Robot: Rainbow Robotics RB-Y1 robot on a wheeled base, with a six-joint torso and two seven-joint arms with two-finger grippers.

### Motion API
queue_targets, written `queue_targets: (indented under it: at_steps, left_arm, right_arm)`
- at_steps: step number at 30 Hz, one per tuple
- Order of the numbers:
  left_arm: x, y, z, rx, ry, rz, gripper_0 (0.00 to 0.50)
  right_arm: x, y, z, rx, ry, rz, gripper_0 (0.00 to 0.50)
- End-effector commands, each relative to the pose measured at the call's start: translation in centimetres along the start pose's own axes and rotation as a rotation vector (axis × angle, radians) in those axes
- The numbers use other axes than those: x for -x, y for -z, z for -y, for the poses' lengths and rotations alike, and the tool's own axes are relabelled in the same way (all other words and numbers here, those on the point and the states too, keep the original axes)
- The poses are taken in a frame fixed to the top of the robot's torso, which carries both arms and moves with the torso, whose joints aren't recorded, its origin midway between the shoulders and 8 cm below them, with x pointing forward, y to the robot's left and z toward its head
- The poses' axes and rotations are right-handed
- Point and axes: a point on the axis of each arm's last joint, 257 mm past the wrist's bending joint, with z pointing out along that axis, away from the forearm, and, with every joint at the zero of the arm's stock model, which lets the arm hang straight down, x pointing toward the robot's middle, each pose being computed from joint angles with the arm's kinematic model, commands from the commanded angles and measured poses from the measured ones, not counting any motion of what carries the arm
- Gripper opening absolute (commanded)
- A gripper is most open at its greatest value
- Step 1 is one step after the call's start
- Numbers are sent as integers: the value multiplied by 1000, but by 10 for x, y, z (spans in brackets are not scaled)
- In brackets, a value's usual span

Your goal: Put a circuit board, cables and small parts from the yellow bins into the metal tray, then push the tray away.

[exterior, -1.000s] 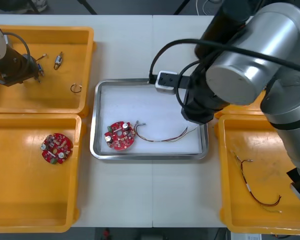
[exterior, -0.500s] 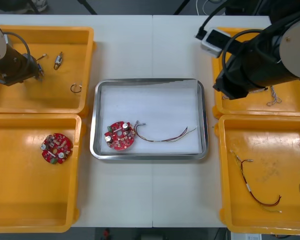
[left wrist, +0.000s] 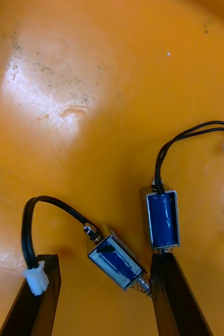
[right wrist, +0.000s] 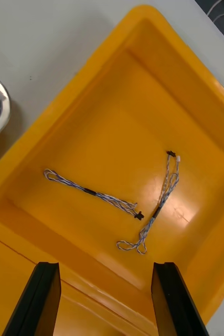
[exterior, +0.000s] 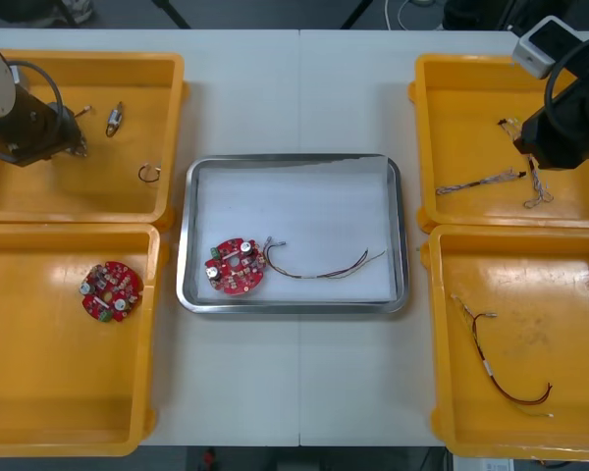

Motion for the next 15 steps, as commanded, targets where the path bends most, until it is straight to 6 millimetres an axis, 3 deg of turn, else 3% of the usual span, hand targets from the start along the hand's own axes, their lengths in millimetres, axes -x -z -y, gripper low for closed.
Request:
queue_targets:
  at_steps: [1,12,13,14,15]
  left_arm:
    - [16,8,30,-40,-44,35,500]
    - [11,-2,25,-21,-62,39,500]
    - [11,-2,25,-20,-62,40,398]
    - [11,-2,24,-18,-63,40,247]
    - [11,-2,24,-17,-64,39,154]
  right_arm:
    - [-31,-3,38,-32,-117,-59,500]
    - [-87,-33,61,-23,-263,-226,500]
    - [-92,-35,62,-12,-284,-236,500]
    - [-94,-38,63,-2,-300,-242,500]
    - [-93,-40,65,-1,-309,-239,500]
